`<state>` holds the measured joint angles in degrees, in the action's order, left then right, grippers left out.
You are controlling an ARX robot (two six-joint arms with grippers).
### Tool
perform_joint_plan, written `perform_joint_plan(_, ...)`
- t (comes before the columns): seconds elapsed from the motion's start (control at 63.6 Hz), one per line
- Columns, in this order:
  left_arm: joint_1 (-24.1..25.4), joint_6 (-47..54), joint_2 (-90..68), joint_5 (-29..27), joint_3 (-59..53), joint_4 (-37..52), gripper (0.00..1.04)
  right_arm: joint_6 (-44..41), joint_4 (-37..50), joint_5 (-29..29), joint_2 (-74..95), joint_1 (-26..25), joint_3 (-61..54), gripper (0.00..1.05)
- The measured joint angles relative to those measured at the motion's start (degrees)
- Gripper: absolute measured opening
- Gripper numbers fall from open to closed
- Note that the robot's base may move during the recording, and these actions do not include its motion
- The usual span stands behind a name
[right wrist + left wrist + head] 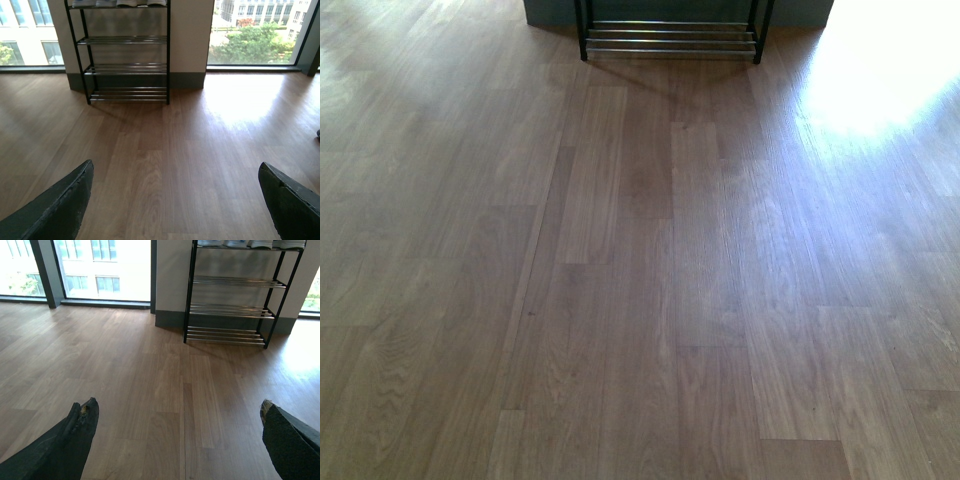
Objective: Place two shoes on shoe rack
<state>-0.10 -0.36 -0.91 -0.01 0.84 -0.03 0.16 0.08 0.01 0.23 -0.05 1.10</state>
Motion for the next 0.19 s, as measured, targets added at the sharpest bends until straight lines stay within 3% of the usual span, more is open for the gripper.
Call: perform_joint_plan(0.189,0.0,0.0,0.0,0.0,0.0,0.0,0.95,0.0,0.0,0.0,0.0,0.0,0.0,0.96)
